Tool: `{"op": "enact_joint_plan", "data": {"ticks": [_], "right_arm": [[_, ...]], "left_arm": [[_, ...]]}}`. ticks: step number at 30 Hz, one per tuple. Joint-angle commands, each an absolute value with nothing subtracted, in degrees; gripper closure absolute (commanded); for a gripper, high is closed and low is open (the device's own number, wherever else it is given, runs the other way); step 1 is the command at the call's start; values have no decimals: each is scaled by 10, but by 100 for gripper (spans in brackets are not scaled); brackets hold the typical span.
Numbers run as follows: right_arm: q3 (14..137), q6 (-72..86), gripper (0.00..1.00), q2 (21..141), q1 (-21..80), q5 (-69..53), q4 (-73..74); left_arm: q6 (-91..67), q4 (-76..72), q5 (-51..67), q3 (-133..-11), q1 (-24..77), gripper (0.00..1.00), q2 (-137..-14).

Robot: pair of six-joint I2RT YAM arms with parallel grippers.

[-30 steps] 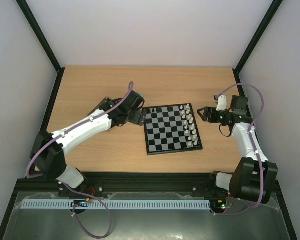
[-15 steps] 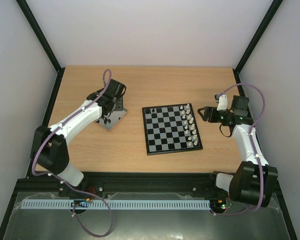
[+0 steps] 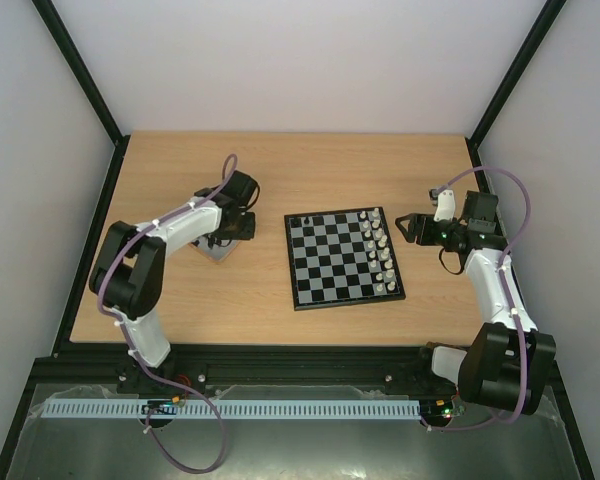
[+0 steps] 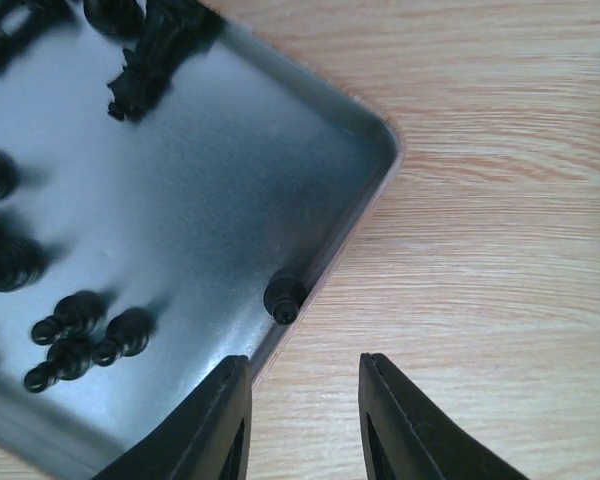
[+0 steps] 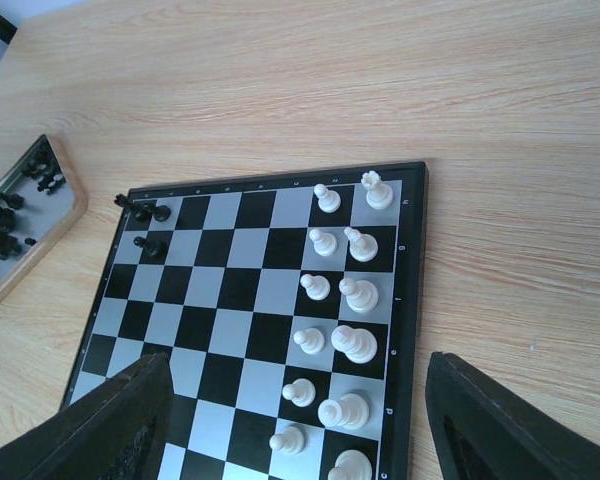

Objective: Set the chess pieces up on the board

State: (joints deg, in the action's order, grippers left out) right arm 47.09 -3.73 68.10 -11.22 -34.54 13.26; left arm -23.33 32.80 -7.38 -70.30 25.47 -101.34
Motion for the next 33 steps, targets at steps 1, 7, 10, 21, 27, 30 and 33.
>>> {"op": "enact_joint_plan", "data": {"ticks": [1,7,10,21,27,30,33], "right_arm": [[483,-47,29,676,-110,-356,157],[483,-47,29,685,-110,-366,156],[488,-51,29,693,-110,-371,165],[489,-56,29,698,-110,-372,168],[490,-56,29,698,-110,-372,169],[490,-56,29,698,-110,-371,170],[489,-56,29,698,-110,-371,169]], "left_arm": [[-241,326,-54,-706,243,73,-1035],[-254,328,-67,-708,225,74,-1049],[-254,332,-64,-712,220,75,-1063],[-258,335,-55,-740,218,75,-1073],[-255,336,-50,-746,219,75,-1072],[-248,338,-45,-748,219,75,-1083],[-245,336,-36,-746,219,75,-1095]]}}
